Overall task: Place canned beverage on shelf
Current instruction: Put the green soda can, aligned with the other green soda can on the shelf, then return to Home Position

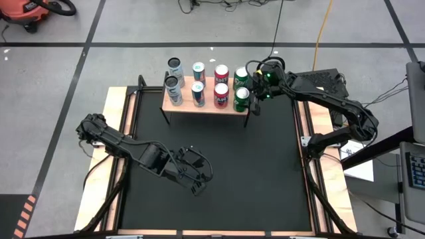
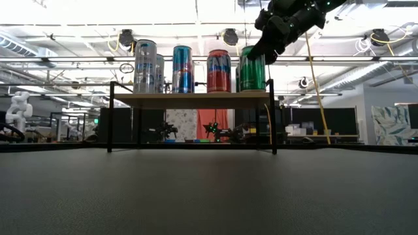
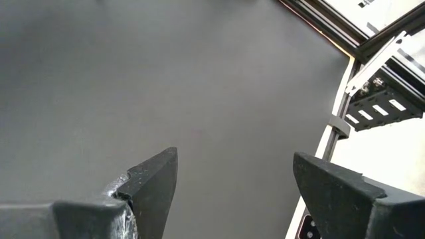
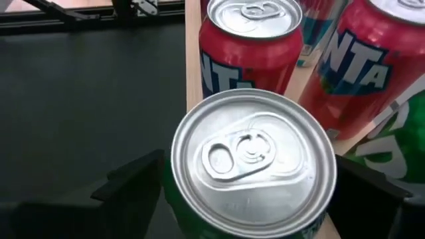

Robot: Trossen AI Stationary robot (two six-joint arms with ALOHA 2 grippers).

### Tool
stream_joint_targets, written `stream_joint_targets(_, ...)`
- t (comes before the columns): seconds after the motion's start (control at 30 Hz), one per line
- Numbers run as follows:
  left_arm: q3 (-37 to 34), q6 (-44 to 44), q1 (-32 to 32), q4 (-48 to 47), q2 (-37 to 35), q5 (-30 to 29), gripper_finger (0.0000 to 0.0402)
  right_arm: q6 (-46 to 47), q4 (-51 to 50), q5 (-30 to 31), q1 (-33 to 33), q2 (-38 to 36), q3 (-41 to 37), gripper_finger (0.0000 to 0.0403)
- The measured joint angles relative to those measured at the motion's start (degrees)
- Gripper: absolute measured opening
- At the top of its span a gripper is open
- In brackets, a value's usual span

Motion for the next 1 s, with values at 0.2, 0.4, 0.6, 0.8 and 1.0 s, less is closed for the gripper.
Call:
stream_joint_targets(0.2,0.00,0.02,0.00,0.00,0.02,0.01,0.0299,2.75,-1.07,1.14,-0.02,-0.76,0.00,0.0354)
stream_joint_targets(0.4,0.00,0.04,0.00,0.00,0.02,0.04,0.0299,4.80,-2.11,1.46,-0.68,-3.99,0.00,0.0355)
stream_joint_targets(0.6,0.00,0.62,0.00,-0.09,0.02,0.07,0.0299,7.14,-3.87,4.40,-2.69,-8.07,0.02,0.0355)
stream_joint_targets(0.8,0.00,0.61,0.00,-0.07,0.02,0.07,0.0299,18.16,-7.74,4.03,-3.28,-12.80,0.04,0.0355)
stream_joint_targets(1.0,0.00,2.35,0.11,-0.03,0.01,0.00,0.0299,22.79,-8.76,5.54,-0.93,-14.25,0.04,0.0354)
